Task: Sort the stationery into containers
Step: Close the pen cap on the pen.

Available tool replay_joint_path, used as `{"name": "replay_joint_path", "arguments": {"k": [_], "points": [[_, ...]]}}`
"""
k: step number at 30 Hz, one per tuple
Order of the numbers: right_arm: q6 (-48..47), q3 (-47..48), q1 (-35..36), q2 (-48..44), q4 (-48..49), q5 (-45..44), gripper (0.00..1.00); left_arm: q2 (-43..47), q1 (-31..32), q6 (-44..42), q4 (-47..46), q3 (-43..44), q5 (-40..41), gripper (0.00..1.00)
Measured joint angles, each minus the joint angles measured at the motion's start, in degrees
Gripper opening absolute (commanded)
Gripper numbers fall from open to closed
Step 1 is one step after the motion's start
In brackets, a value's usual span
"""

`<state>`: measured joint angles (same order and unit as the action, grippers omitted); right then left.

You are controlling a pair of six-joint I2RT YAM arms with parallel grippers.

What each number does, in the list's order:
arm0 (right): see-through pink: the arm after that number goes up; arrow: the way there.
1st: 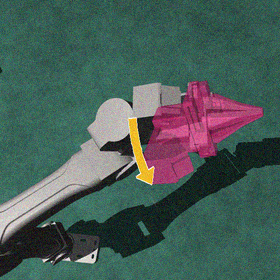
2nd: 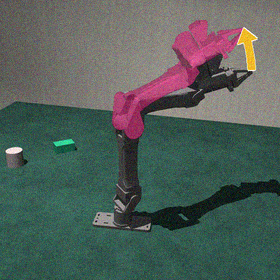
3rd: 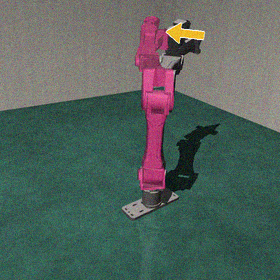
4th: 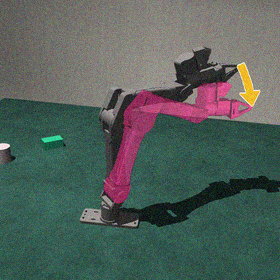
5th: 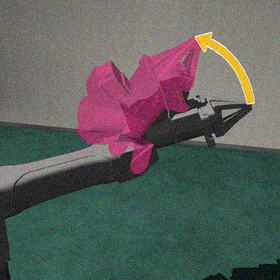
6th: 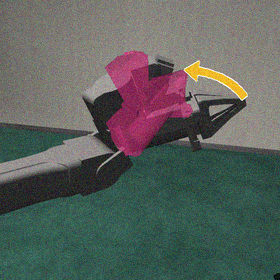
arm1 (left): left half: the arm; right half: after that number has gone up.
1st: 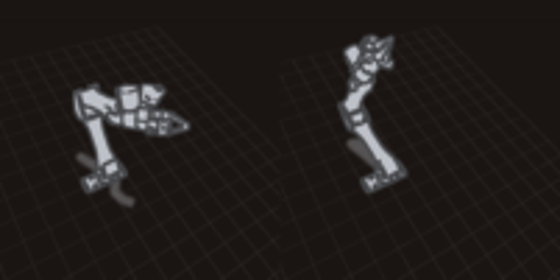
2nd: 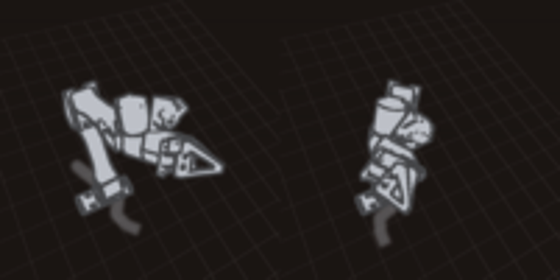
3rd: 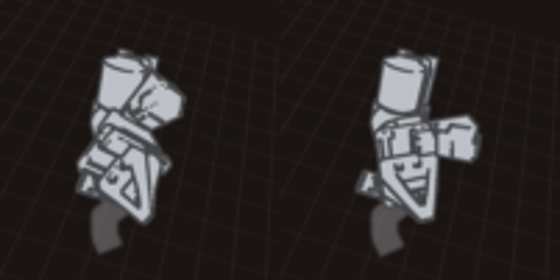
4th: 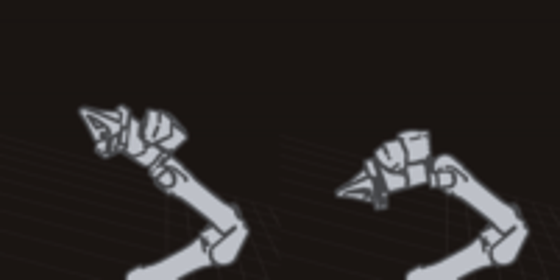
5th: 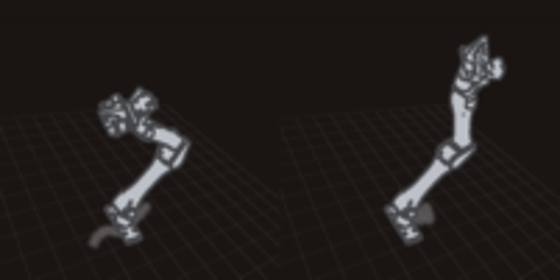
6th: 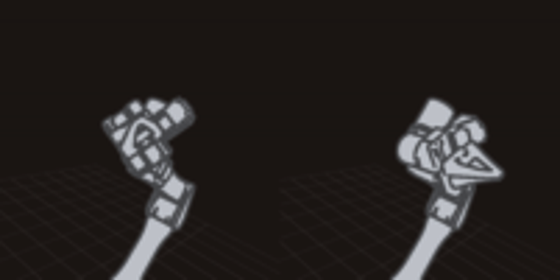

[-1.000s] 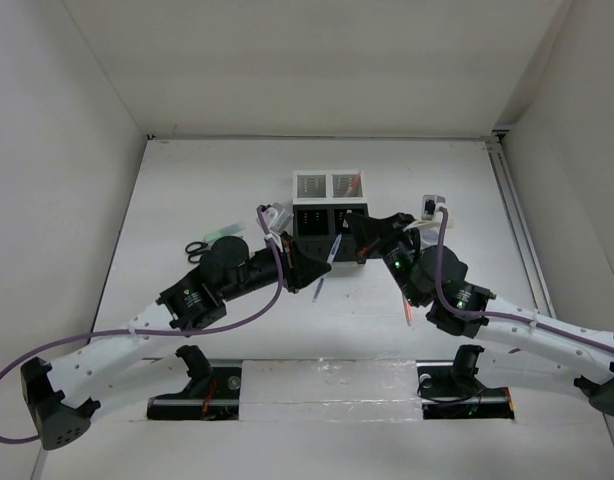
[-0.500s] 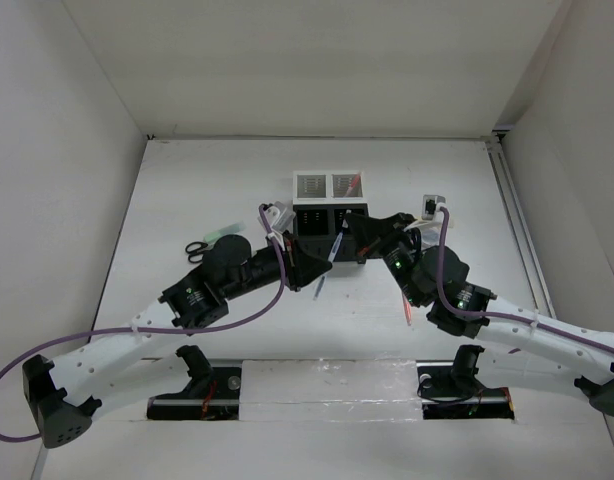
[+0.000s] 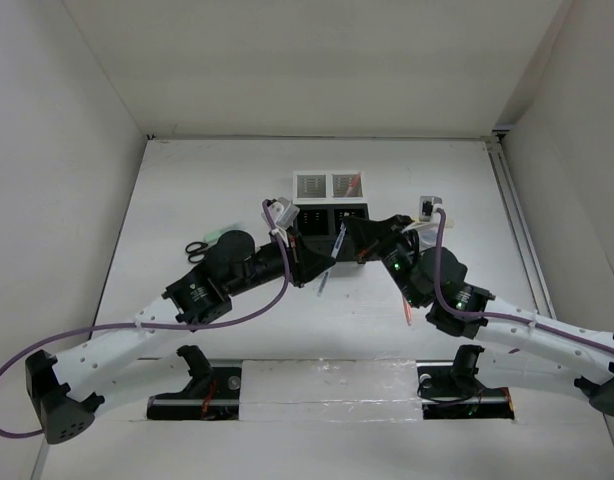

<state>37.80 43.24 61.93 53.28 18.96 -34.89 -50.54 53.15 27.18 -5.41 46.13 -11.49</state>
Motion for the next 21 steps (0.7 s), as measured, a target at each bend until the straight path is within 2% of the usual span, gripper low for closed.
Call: {"name": "replay_joint_path", "arguments": {"k": [21], "points": [[-2.54,-0.11,-1.25,-0.02,1.07,-2.23,0.00,0.55,0.00,-0.15,0.02,0.00,0.07,0.00]]}}
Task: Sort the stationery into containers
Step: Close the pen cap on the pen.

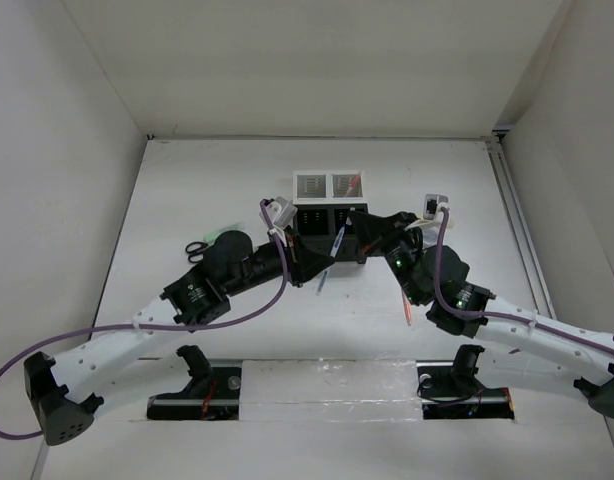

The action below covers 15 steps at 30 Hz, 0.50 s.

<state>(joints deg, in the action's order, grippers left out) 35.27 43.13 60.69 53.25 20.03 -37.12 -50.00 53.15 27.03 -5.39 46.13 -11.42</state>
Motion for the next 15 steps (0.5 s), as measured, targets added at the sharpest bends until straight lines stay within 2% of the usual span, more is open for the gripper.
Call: {"name": "replay_joint_path", "arguments": {"k": [15], "points": [[-0.28,0.00,0.00,-0.42,0.50,0.15,0.00,-0.98,0.00,0.04,-0.02,0.00,-0.24,0.00]]}}
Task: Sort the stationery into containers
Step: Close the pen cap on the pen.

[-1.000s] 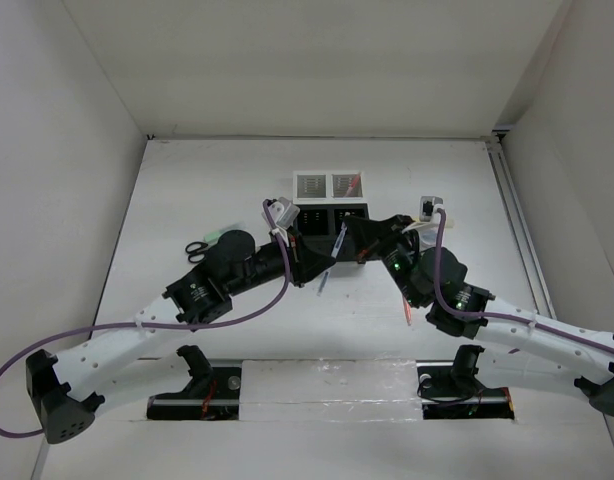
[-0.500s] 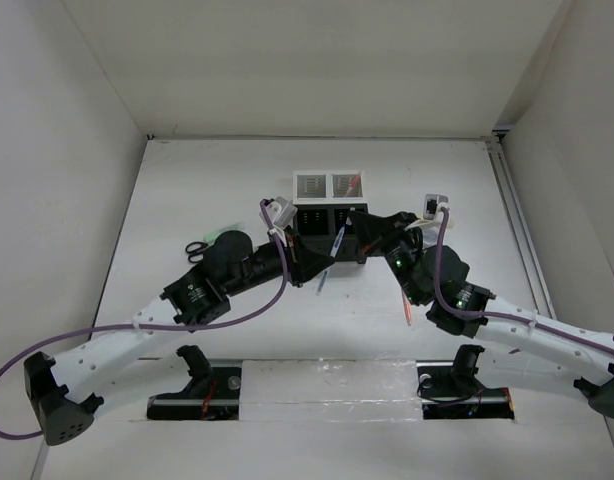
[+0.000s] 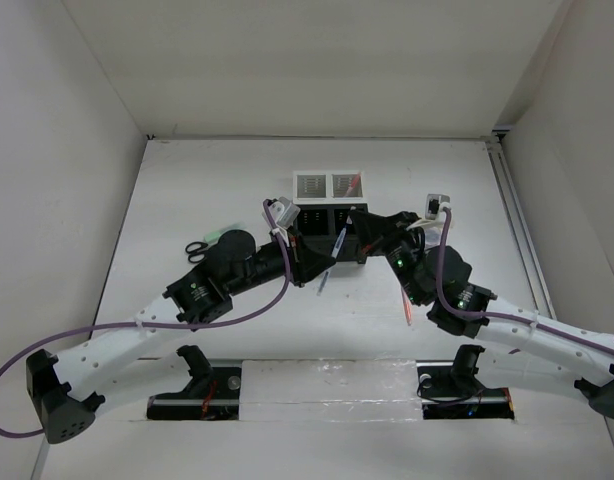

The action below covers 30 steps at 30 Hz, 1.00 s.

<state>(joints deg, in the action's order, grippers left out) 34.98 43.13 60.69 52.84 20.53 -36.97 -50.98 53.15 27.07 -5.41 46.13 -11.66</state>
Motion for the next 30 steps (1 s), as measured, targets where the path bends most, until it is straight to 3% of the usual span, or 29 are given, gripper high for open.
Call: {"name": "replay_joint_path", "arguments": {"k": [30], "points": [[-0.09,0.00,0.00,0.00,0.59,1.46,0.00,-1.68,0.00,0.00,-0.85,0.00,-0.13,0.00]]}}
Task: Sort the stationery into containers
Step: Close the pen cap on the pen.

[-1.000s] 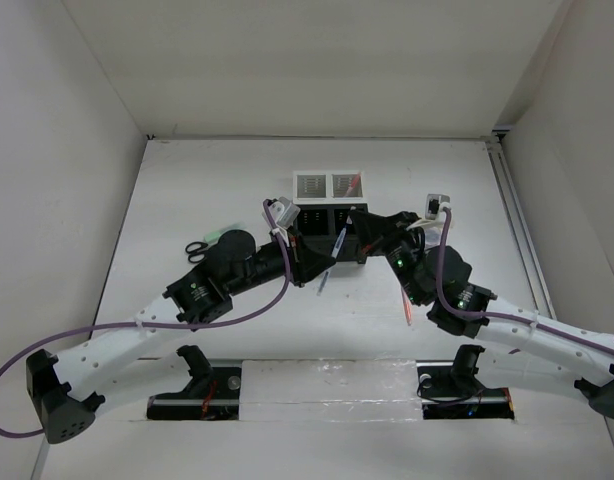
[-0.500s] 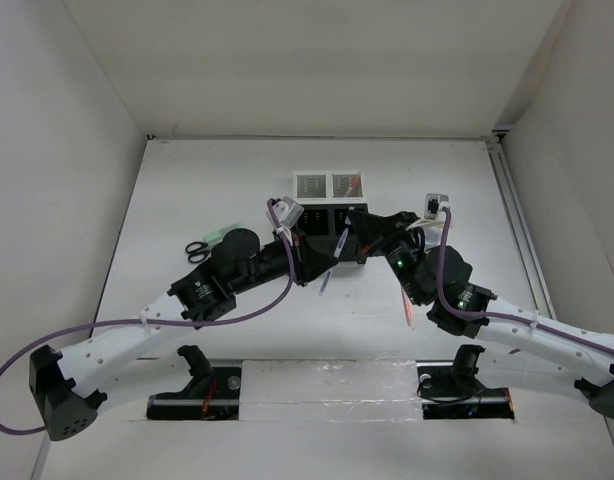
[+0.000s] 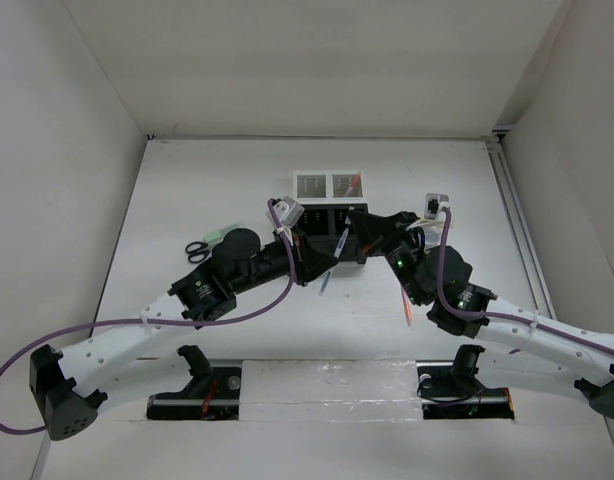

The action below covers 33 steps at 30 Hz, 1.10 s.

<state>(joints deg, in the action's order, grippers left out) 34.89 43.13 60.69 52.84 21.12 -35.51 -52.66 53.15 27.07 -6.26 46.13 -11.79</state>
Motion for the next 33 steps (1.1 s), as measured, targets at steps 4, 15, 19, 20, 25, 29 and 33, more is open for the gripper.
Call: {"name": "replay_joint_path", "arguments": {"k": [4,15,19,20,25,29,33], "points": [[0.00,-0.02,0.00,0.00,0.00,-0.04,0.00,0.02,0.00,0.00,0.04,0.00,0.00,0.00],[0.00,-0.02,0.00,0.00,0.00,-0.07,0.00,0.24,0.00,0.00,0.07,0.00,0.39,0.00],[0.00,-0.02,0.00,0.00,0.00,-0.09,0.00,1.03,0.00,0.00,0.11,0.00,0.90,0.00],[0.00,-0.04,0.00,0.00,0.00,-0.09,0.00,1.16,0.00,0.00,0.11,0.00,0.94,0.00],[0.00,-0.04,0.00,0.11,0.00,-0.09,0.00,1.27,0.00,0.00,0.17,0.00,1.29,0.00],[0.00,-0.09,0.00,0.13,0.00,-0.09,0.00,1.27,0.00,0.00,0.20,0.00,1.31,0.00],[0.00,-0.09,0.00,0.13,0.00,-0.07,0.00,1.27,0.00,0.00,0.22,0.00,1.33,0.00]]}}
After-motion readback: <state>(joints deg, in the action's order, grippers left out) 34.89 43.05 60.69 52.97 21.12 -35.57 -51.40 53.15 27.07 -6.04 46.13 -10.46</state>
